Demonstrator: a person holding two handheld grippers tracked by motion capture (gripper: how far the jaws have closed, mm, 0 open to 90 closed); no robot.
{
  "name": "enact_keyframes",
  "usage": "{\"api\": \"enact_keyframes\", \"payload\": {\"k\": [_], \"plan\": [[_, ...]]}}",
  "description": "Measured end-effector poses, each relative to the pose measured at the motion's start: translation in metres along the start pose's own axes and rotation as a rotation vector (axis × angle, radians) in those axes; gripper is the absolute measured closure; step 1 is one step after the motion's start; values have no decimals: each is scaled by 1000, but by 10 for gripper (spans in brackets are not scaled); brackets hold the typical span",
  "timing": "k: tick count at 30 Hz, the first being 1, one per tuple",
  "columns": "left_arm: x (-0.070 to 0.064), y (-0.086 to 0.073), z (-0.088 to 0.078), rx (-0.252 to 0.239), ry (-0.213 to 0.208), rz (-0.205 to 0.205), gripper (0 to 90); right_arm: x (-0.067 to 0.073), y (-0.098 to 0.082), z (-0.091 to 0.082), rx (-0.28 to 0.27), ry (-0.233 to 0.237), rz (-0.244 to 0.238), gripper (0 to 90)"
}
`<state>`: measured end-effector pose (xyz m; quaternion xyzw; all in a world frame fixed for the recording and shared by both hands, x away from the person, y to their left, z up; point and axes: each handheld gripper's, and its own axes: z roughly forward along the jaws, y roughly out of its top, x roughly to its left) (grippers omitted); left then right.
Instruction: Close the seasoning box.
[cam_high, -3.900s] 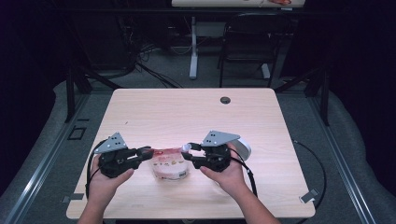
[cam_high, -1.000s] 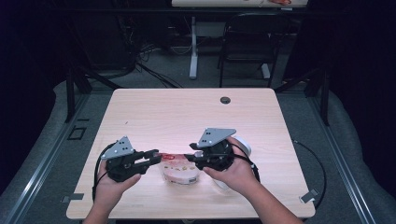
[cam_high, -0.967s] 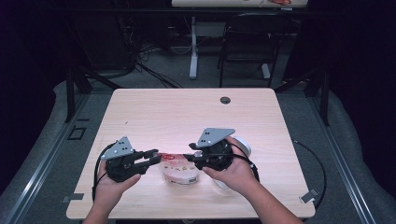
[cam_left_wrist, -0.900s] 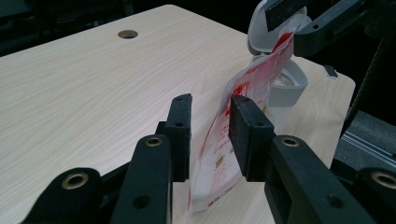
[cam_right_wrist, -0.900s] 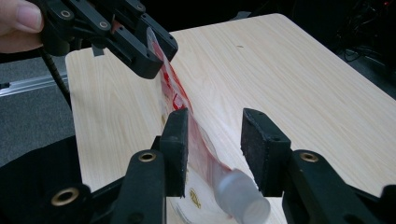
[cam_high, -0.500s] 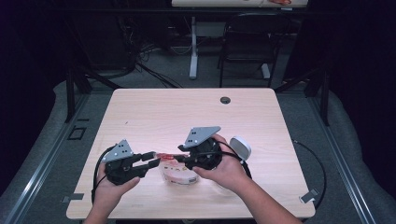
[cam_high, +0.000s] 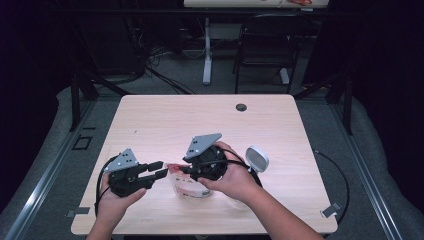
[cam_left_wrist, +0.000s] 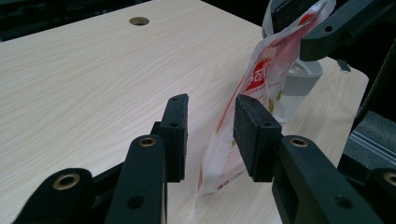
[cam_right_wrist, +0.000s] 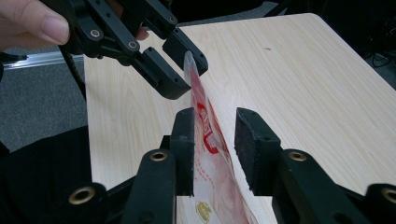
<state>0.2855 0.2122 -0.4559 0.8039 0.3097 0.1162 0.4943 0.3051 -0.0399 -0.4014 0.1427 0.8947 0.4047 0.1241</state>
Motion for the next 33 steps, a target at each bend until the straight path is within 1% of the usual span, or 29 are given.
{"api": "enact_keyframes", "payload": {"k": [6,11,17,26,31,33], "plan": [[2,-1,-2,-4,2,-5,650,-1,6,7,19,4,-10,705],[3,-1,-2,-4,4,-7,650,-1,10,13,36,7,-7,719],[3,-1,-2,-5,1,-4,648,0,15,20,63,8,-25,736],[2,1,-7,-13,2,3,648,-2,17,24,73,19,-21,755],[5,1,-8,-21,9,-8,647,-2,17,26,78,23,-16,756],[7,0,-9,-22,18,-11,647,-2,18,27,85,29,-21,760]]}}
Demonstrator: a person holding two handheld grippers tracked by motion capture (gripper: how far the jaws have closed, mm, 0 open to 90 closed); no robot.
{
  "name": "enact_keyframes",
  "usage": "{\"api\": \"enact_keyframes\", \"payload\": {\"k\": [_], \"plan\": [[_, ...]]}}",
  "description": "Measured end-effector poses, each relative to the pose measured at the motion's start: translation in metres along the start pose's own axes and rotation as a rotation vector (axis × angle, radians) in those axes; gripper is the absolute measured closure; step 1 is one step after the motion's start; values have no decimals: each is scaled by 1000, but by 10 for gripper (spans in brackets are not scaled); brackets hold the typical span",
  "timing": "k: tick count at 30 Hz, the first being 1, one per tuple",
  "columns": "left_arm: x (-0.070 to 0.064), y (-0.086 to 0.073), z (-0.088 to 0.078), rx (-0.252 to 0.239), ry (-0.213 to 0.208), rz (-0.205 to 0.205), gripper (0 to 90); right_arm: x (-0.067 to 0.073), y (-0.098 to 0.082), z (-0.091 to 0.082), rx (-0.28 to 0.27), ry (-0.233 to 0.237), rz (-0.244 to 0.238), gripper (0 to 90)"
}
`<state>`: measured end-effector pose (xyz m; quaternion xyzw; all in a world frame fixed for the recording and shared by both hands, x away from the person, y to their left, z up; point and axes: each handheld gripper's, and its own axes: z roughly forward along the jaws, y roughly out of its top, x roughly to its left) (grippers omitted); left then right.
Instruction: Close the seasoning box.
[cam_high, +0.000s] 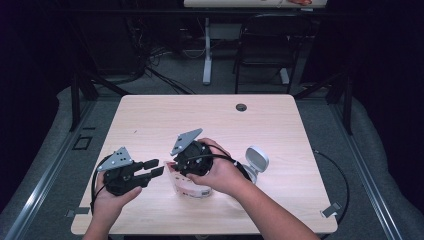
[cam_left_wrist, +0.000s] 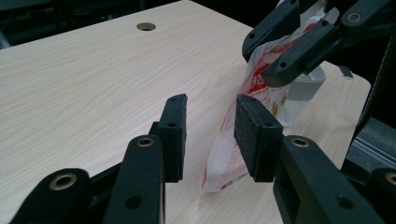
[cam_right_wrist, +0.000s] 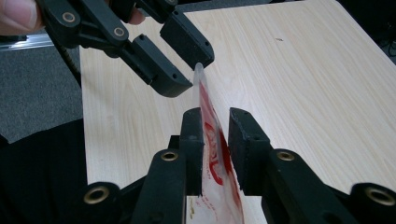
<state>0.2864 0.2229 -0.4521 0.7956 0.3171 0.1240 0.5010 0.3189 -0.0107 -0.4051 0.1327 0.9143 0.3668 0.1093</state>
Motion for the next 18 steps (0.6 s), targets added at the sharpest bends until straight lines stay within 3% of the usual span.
{"api": "enact_keyframes", "payload": {"k": [18], "plan": [[6,-3,0,2,14,-19,644,-2,6,5,51,26,-13,773]]}}
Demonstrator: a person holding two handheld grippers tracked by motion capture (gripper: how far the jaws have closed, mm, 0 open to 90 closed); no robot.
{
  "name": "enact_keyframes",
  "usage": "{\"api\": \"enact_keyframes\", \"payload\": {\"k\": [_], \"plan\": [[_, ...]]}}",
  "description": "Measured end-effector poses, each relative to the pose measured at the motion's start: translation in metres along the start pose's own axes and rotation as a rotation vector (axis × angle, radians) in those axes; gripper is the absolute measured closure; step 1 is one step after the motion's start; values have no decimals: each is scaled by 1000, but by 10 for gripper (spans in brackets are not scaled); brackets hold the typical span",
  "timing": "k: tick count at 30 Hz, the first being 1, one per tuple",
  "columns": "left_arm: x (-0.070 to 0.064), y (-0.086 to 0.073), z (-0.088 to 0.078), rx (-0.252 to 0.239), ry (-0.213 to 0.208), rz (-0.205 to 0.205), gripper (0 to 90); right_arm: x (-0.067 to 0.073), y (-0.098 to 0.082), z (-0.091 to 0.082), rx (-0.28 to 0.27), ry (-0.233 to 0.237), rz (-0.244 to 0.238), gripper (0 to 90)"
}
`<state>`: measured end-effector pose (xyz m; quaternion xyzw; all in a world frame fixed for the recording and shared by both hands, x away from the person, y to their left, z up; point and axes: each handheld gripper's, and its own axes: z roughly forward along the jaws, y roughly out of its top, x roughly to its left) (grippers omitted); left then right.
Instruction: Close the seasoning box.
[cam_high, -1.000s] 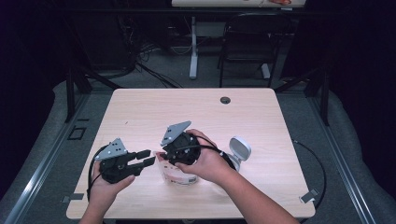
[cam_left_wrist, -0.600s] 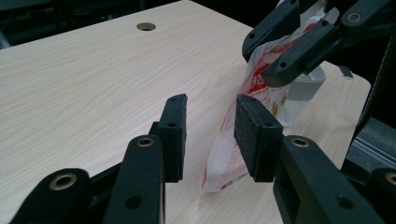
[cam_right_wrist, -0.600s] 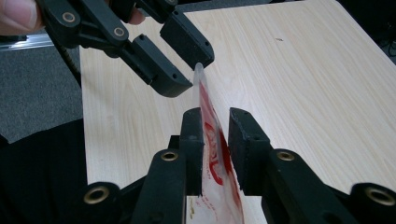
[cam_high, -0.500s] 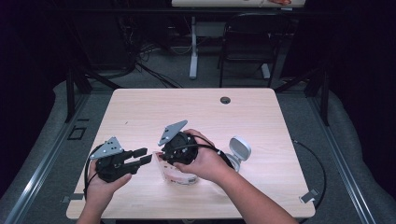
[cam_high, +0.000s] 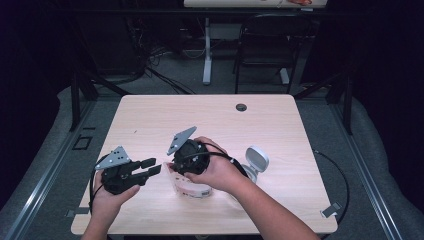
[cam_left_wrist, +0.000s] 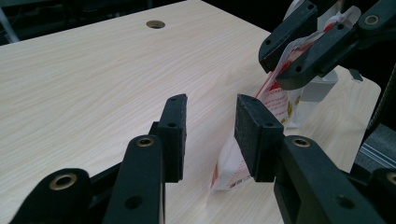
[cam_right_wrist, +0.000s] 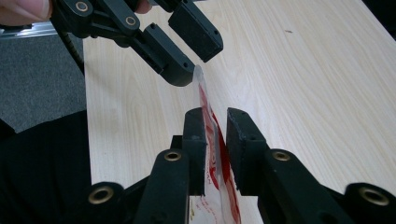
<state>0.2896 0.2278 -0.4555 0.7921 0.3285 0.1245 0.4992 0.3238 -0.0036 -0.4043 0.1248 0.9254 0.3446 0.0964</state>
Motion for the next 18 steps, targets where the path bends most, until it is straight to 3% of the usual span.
{"api": "enact_keyframes", "payload": {"k": [18], "plan": [[2,-1,1,0,4,-5,642,-1,1,7,27,9,-9,794]]}}
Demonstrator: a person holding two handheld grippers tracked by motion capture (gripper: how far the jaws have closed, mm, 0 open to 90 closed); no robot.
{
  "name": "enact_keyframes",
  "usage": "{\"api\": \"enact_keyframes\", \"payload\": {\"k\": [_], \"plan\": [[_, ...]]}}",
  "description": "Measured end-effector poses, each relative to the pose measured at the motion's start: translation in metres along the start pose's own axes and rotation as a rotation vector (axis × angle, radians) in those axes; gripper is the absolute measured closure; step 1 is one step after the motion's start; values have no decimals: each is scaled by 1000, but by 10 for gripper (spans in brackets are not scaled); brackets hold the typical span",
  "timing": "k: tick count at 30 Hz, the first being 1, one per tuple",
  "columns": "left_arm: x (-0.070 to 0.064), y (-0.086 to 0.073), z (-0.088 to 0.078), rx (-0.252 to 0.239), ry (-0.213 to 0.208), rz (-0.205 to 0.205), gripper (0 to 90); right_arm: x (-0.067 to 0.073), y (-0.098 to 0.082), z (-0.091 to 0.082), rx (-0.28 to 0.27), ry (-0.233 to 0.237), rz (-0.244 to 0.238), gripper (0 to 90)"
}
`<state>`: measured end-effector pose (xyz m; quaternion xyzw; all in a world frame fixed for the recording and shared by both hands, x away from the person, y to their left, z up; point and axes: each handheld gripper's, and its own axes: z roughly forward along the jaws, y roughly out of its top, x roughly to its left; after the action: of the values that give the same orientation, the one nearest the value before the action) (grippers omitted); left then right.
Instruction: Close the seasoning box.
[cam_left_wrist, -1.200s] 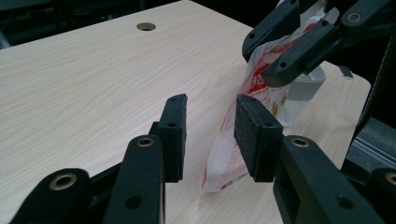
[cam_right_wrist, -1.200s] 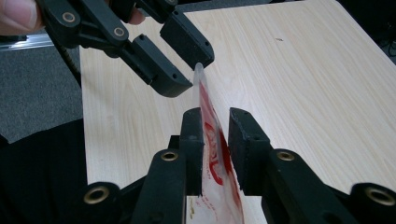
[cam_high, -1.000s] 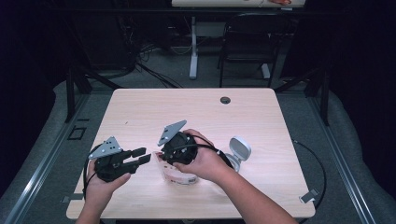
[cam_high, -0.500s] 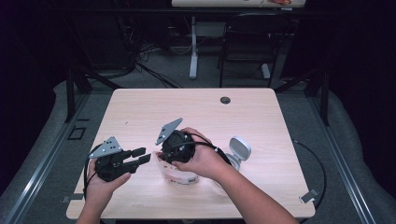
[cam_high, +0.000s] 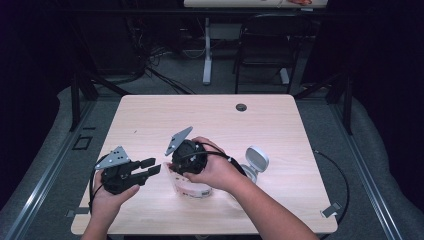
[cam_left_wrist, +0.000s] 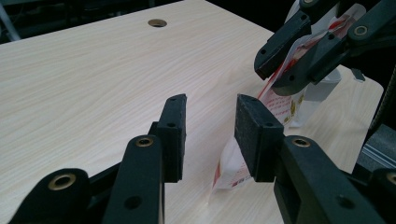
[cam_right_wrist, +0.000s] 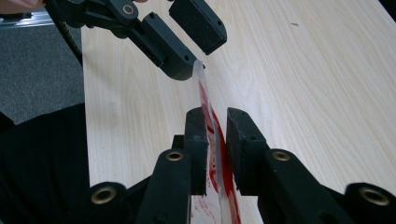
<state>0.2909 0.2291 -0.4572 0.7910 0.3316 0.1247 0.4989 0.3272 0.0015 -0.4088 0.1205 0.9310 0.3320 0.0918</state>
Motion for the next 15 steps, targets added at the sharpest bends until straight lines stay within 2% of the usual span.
{"api": "enact_keyframes", "payload": {"k": [8,12,15], "plan": [[-1,0,1,16,-3,11,652,0,1,0,16,-9,-14,852],[0,-1,2,11,-8,1,636,-2,0,-1,16,-19,-10,877],[1,-2,4,13,-8,-2,624,-5,-1,-2,17,-2,-2,884]]}}
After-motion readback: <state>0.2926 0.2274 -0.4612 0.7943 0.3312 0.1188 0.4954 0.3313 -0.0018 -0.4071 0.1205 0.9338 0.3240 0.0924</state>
